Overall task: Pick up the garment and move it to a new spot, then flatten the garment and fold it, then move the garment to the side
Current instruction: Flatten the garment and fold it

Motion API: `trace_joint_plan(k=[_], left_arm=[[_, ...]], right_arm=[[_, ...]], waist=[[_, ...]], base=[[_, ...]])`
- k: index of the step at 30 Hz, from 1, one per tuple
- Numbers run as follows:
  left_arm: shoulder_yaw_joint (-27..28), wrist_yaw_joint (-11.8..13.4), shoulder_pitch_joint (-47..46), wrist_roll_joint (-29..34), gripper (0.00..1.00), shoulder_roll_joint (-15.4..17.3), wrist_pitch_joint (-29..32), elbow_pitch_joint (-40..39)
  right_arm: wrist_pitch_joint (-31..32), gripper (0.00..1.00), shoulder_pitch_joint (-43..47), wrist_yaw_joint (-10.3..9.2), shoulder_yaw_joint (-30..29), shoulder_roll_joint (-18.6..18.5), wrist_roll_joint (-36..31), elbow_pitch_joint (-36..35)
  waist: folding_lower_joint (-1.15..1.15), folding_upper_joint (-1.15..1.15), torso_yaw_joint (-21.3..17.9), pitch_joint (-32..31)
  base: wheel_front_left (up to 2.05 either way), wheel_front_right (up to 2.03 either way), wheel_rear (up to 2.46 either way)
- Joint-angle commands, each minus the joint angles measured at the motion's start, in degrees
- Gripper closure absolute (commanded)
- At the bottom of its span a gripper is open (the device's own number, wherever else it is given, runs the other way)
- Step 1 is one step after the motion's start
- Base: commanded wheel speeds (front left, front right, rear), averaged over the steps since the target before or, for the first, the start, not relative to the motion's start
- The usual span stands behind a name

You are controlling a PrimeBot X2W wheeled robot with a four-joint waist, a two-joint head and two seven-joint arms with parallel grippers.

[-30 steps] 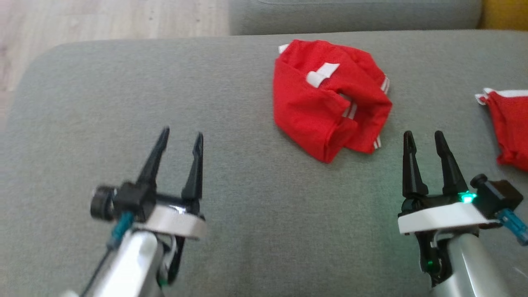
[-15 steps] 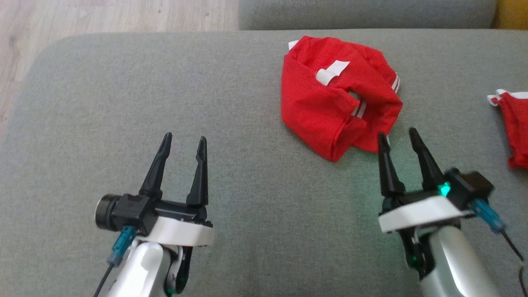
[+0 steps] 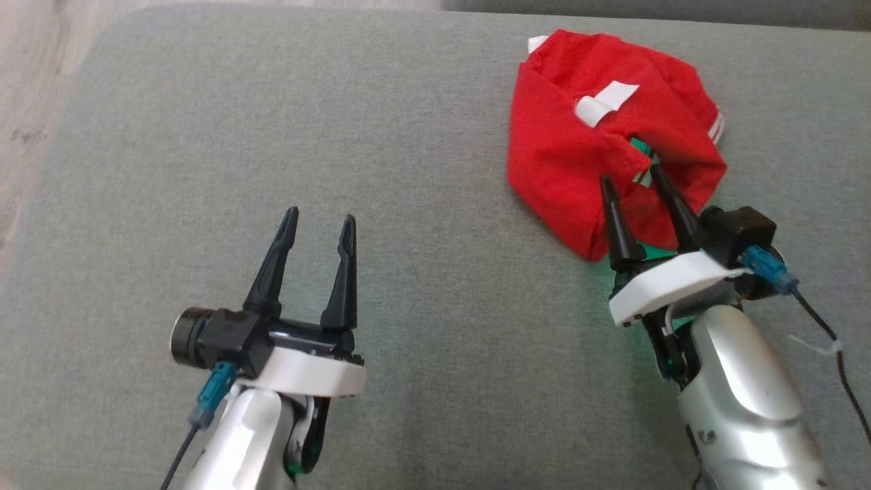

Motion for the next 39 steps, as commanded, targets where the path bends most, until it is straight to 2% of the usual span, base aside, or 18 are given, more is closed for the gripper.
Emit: trace_joint_plan(k=[1,6,7,8,9,17,23,26,32,36,39], left_arm=[[2.16,-0.16,-2.45,0.49,0.0,0.04,-0.53,-1.57],[2.36,-0.56,-2.49,0.89,0.0,-0.53,-0.53,-1.39],[2.38,-0.62,-2.54,0.96,0.0,-0.64,-0.53,-1.37],[2.41,-0.65,-2.64,1.02,0.0,-0.74,-0.53,-1.35],[2.41,-0.68,-2.77,1.07,0.0,-0.85,-0.53,-1.32],[3.58,-0.76,-2.55,1.28,0.0,-1.26,-0.53,-0.69],[4.52,-1.3,-1.28,1.54,0.0,-1.36,-0.53,-0.6],[4.68,-1.5,-0.98,1.33,0.0,-1.44,-0.53,-0.65],[4.25,-1.59,-0.48,0.2,0.0,-1.61,-0.53,-0.8],[2.83,-1.44,0.13,-0.89,0.0,-1.69,-0.53,-0.82],[1.61,-0.76,0.54,-2.2,0.0,-1.71,-0.53,-0.9]], right_arm=[[-0.28,0.0,-2.0,-0.04,1.43,0.09,0.27,-1.24],[-1.25,0.0,-4.42,-0.04,1.86,-0.05,0.24,1.71],[-1.48,0.1,-4.84,-0.04,2.08,-0.18,0.11,2.1],[-1.77,0.86,-5.23,-0.04,2.32,-0.3,-0.02,2.36],[-2.09,1.0,-5.55,-0.04,2.58,-0.5,-0.24,2.5],[-3.36,1.0,-4.71,-0.04,4.07,-0.67,-1.42,0.91],[-3.39,1.0,-3.23,-0.04,6.13,-0.52,-2.22,-6.15],[-1.32,1.0,-5.22,-0.04,7.87,-0.61,-2.14,-9.87],[3.64,1.0,-15.39,-0.04,12.26,-1.29,-1.25,-11.18],[5.63,1.0,-27.44,-0.04,13.76,-1.34,0.95,-6.62],[4.77,1.0,-36.5,-0.04,14.24,-0.79,3.61,-2.55]], waist=[[-0.01,0.0,0.43,0.34],[-0.01,0.0,1.17,0.91],[-0.01,0.0,1.29,1.03],[-0.01,0.0,1.43,1.15],[-0.01,0.0,1.55,1.22],[-0.01,0.0,0.91,-0.87],[-0.01,0.0,-0.78,-4.02],[-0.01,0.0,-1.06,-5.3],[-0.01,0.0,0.57,-6.38],[-0.01,0.0,3.9,-6.33],[-0.01,0.0,6.3,-6.52]], base=[[0.0,0.0,0.0],[0.0,0.0,0.0],[0.0,0.0,0.0],[0.0,0.0,0.0],[0.0,0.0,0.0],[0.0,0.0,0.0],[0.0,0.0,0.0],[0.0,0.0,0.0],[0.0,0.0,0.0],[0.0,0.0,0.0],[0.0,0.0,0.0]])
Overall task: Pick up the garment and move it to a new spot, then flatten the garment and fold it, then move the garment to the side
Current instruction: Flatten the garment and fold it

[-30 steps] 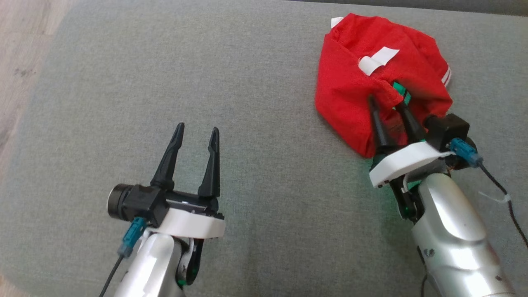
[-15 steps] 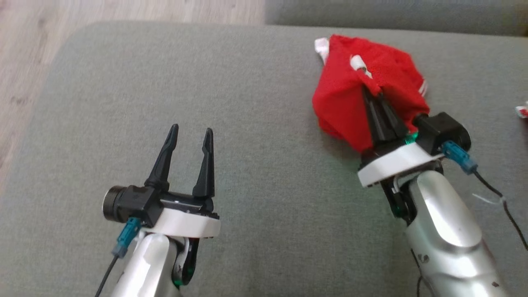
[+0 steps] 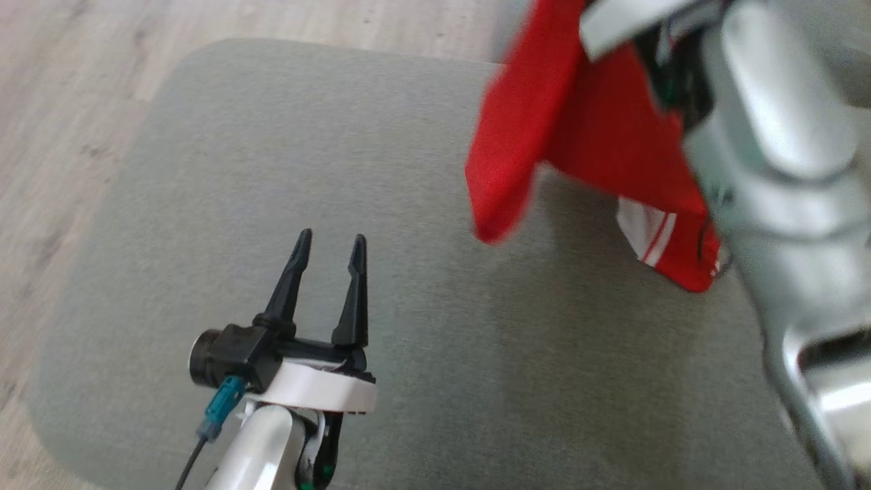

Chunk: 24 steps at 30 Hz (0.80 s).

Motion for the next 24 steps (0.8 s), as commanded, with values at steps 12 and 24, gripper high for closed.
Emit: trace_joint_plan(k=[12,24], left_arm=[[4.72,1.46,0.16,1.06,0.0,0.17,-0.53,-3.08],[4.92,0.22,-3.04,2.94,0.0,0.16,-0.53,-2.85]], right_arm=[[-7.21,1.0,-14.68,-0.04,-4.97,-2.19,5.47,7.51],[-1.12,0.0,8.79,-0.04,-4.46,-19.48,7.62,12.3]], waist=[[0.0,0.0,-2.57,0.7],[0.0,0.0,-10.05,3.54]], base=[[0.0,0.0,0.0],[0.0,0.0,0.0]])
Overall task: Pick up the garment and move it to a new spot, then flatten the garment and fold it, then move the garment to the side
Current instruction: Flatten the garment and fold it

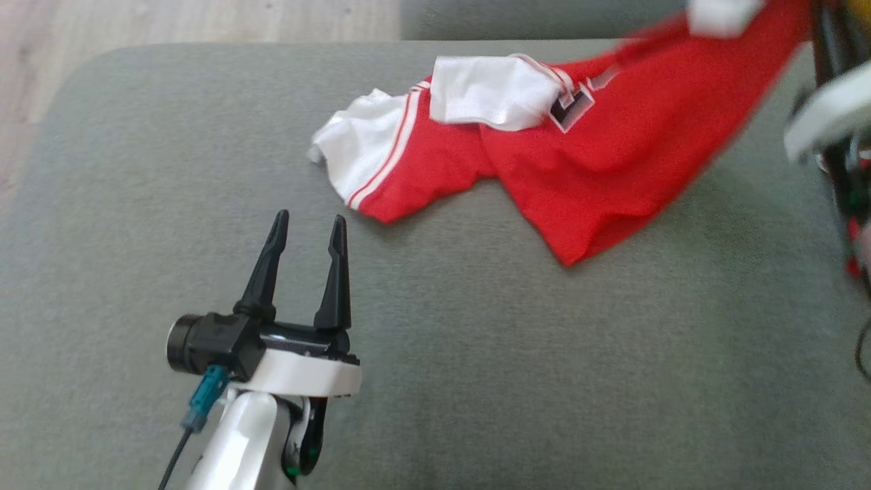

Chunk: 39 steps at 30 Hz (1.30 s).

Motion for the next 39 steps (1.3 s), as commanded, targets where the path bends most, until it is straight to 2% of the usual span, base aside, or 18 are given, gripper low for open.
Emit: trace_joint_plan(k=[1,6,13,19,23,26,28,32,39], left_arm=[[1.96,-0.13,-2.51,0.55,0.0,0.16,-0.53,-1.36],[2.5,-0.35,-2.98,1.17,0.0,0.19,-0.53,-0.84],[3.47,-0.51,-3.04,1.42,0.0,0.19,-0.53,-0.76],[4.13,-0.4,-2.11,1.26,0.0,0.18,-0.53,-1.18],[4.25,-0.36,-1.65,1.15,0.0,0.17,-0.53,-1.51],[4.01,-0.37,-1.26,0.89,0.0,0.17,-0.53,-1.55],[3.75,-0.43,-1.06,0.82,0.0,0.17,-0.53,-1.5],[3.31,-0.59,-0.94,0.89,0.0,0.17,-0.53,-1.03],[2.42,-0.82,-1.94,1.02,0.0,0.16,-0.53,-0.85]], right_arm=[[-0.04,0.0,-0.31,-0.04,-0.39,-0.66,-1.46,0.58],[-3.15,0.0,0.12,-0.04,-2.18,1.62,-2.47,2.71],[-6.66,0.0,1.37,-0.04,-4.39,4.9,-5.34,-2.87],[-7.43,0.0,10.39,-0.04,-10.08,12.32,-10.08,-16.46],[-7.47,0.0,20.62,-0.04,-13.48,18.13,-14.61,-26.92],[-7.48,0.0,29.28,-0.04,-14.97,20.52,-16.35,-32.77],[-7.49,0.0,34.31,-0.04,-15.55,21.07,-17.25,-35.36],[-7.49,0.0,40.76,-0.04,-16.01,21.26,-14.21,-37.84],[-7.49,0.0,41.41,-0.04,-14.55,21.28,-15.57,-37.07]], waist=[[-0.01,0.0,-1.67,0.65],[-0.01,0.0,-3.8,0.4],[-0.01,0.0,-5.85,-1.21],[-0.01,0.0,-7.37,-2.6],[-0.01,0.0,-7.81,-2.96],[-0.01,0.0,-7.92,-3.04],[-0.01,0.0,-7.92,-2.94],[-0.01,0.0,-7.89,-2.81],[-0.01,0.0,-6.66,-1.18]], base=[[0.0,0.0,0.0],[0.0,0.0,0.0],[0.0,0.0,0.0],[0.0,0.0,0.0],[0.0,0.0,0.0],[0.0,0.0,0.0],[0.0,0.0,0.0],[0.0,0.0,0.0],[0.0,0.0,0.0]])
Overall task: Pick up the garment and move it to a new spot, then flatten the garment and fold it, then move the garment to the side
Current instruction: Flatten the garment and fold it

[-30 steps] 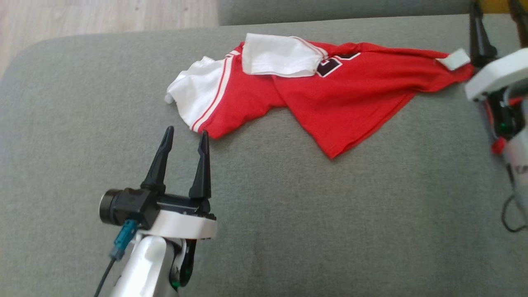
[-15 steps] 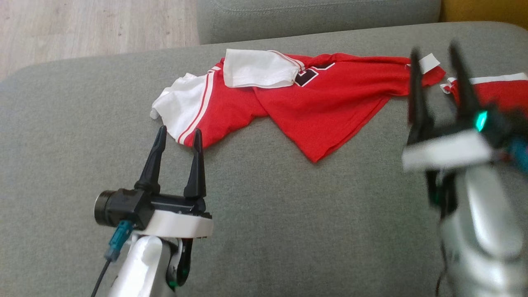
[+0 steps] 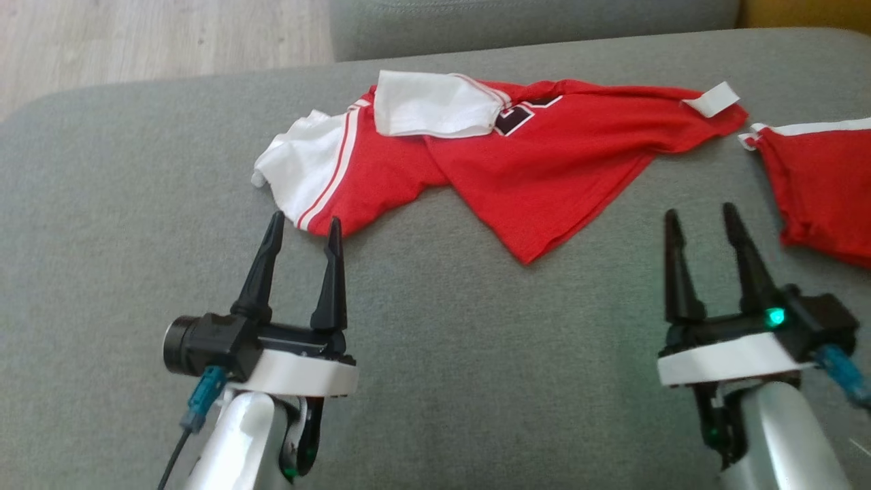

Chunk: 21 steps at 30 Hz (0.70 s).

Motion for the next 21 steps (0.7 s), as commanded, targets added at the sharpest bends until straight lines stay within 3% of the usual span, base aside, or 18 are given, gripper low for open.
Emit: trace_joint_plan(k=[1,10,19,20,21], left_arm=[[1.22,-0.25,-1.97,0.03,0.0,0.17,-0.53,-1.68],[-0.82,0.27,-4.01,-0.82,0.0,0.17,-0.54,-1.46],[-1.74,0.99,-5.29,-1.72,0.0,0.17,-0.54,-1.39],[-1.7,1.03,-5.28,-1.72,0.0,0.17,-0.54,-1.4],[-1.62,1.06,-5.25,-1.7,0.0,0.17,-0.54,-1.41]], right_arm=[[-0.29,0.0,-2.75,-0.04,2.13,0.2,-0.93,-0.74],[7.67,0.0,-11.57,-0.04,12.58,0.21,-6.85,12.13],[11.48,0.0,-19.43,-0.04,13.36,-0.39,-12.03,27.74],[11.59,0.22,-20.04,-0.04,13.06,-0.39,-12.39,29.28],[11.59,0.98,-20.57,-0.04,12.66,-0.38,-12.61,30.67]], waist=[[0.0,0.0,0.83,0.88],[0.0,0.0,5.11,5.18],[0.0,0.0,8.41,6.28],[0.0,0.0,8.51,6.25],[0.0,0.0,8.55,6.21]], base=[[0.0,0.0,0.0],[0.0,0.0,0.0],[0.0,0.0,0.0],[0.0,0.0,0.0],[0.0,0.0,0.0]])
